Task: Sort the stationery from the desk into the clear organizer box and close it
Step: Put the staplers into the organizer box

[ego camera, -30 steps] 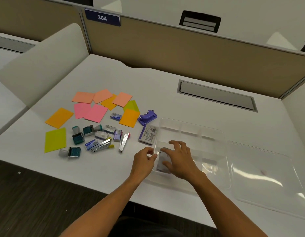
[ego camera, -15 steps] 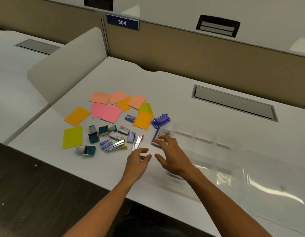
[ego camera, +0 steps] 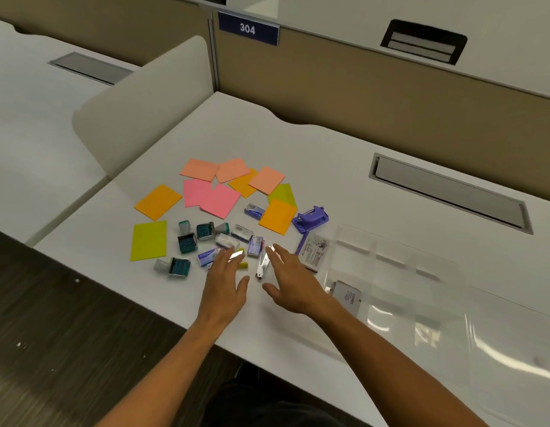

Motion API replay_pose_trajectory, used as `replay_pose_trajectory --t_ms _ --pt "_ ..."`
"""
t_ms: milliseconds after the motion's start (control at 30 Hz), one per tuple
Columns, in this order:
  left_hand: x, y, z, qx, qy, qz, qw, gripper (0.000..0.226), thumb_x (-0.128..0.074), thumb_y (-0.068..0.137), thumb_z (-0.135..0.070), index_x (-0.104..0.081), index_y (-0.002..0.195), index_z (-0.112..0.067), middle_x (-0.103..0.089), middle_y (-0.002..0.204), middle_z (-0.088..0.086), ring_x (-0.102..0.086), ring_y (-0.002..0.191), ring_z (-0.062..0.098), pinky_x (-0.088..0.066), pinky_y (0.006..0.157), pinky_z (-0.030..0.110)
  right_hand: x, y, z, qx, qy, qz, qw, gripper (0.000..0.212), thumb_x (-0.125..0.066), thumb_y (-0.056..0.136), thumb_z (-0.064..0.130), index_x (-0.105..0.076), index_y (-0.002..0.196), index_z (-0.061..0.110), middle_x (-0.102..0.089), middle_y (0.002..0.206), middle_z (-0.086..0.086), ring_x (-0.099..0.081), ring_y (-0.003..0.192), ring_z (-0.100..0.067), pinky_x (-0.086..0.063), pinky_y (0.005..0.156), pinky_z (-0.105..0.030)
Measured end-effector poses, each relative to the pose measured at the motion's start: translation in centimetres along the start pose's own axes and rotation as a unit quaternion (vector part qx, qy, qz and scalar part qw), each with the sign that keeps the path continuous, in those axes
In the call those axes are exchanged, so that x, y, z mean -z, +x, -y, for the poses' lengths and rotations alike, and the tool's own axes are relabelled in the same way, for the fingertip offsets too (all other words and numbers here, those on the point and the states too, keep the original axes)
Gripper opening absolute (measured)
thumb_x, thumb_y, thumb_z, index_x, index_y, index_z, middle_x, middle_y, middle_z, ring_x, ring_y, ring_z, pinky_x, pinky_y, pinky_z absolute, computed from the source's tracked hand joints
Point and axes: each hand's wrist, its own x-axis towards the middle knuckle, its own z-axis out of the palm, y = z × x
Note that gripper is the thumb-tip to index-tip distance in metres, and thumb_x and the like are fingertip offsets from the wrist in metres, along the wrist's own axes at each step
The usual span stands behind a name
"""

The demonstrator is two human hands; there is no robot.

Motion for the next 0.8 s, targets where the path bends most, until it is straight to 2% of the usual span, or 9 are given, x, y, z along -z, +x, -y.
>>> replay_pose_trajectory --t_ms 167,267,400,567,633,733,800 --pt "-0.2 0.9 1.2 -0.013 0.094 0.072 0.993 0.064 -0.057 0.093 -0.032 -0.028 0.149 -0.019 -0.017 0.160 0.003 -0.009 0.148 0.026 -0.017 0.118 0.038 -2.3 1.8 0.0 -0.024 -0.036 0.027 0.999 0.088 -0.054 0.093 0.052 0.006 0.155 0.033 0.010 0.164 -0.005 0.000 0.151 -0.029 -0.016 0.120 -0.047" --pt "-0.5 0.9 1.8 -0.021 0.130 0.091 0.987 0.064 -0.055 0.094 -0.032 -0.029 0.149 -0.014 -0.024 0.157 0.006 -0.018 0.146 0.025 -0.018 0.118 0.038 -3.3 2.0 -0.2 -0.026 -0.048 0.036 0.998 0.089 -0.052 0.093 0.054 0.006 0.155 0.026 0.016 0.163 -0.005 0.009 0.151 -0.027 -0.012 0.122 -0.049" --pt "-0.8 0.9 2.1 -0.033 0.144 0.066 0.987 0.057 -0.064 0.087 -0.027 -0.045 0.139 -0.013 -0.046 0.143 0.008 -0.041 0.132 0.028 -0.036 0.107 0.042 -4.2 1.3 -0.3 -0.028 -0.032 0.021 0.999 0.086 -0.048 0.096 0.050 0.005 0.156 0.018 0.017 0.162 -0.005 0.011 0.150 -0.022 -0.008 0.123 -0.045" --pt "-1.2 0.6 2.1 -0.010 0.109 0.074 0.991 0.060 -0.066 0.086 -0.030 -0.043 0.140 -0.017 -0.046 0.137 0.005 -0.045 0.122 0.026 -0.043 0.099 0.038 -4.7 0.2 0.0 -0.058 -0.001 -0.014 0.998 0.067 -0.046 0.100 0.038 -0.015 0.155 0.014 -0.004 0.164 -0.007 -0.008 0.151 -0.023 -0.010 0.121 -0.037" --pt "-1.3 0.4 2.0 -0.004 0.105 0.072 0.992 0.058 -0.066 0.086 -0.030 -0.044 0.139 -0.017 -0.047 0.137 0.005 -0.046 0.120 0.026 -0.044 0.098 0.038 -4.5 0.1 0.5 -0.077 -0.002 -0.025 0.997 0.061 -0.049 0.099 0.039 -0.029 0.150 0.012 -0.019 0.161 -0.009 -0.023 0.147 -0.025 -0.022 0.118 -0.036" --pt "-1.4 0.0 1.7 0.010 0.100 0.073 0.992 0.056 -0.065 0.088 -0.029 -0.044 0.139 -0.016 -0.048 0.136 0.005 -0.047 0.118 0.025 -0.046 0.097 0.037 -4.2 -0.2 1.2 -0.097 -0.004 -0.053 0.994 0.051 -0.054 0.097 0.039 -0.047 0.137 0.009 -0.038 0.145 -0.009 -0.051 0.120 -0.022 -0.048 0.098 -0.033" --pt "-1.4 -0.3 1.5 0.020 0.085 0.077 0.993 0.057 -0.064 0.089 -0.027 -0.042 0.141 -0.017 -0.048 0.135 0.004 -0.046 0.119 0.023 -0.047 0.096 0.035 -4.2 -0.4 1.5 -0.102 -0.007 -0.068 0.992 0.046 -0.056 0.096 0.038 -0.050 0.130 0.008 -0.043 0.134 -0.008 -0.055 0.104 -0.019 -0.052 0.087 -0.029"
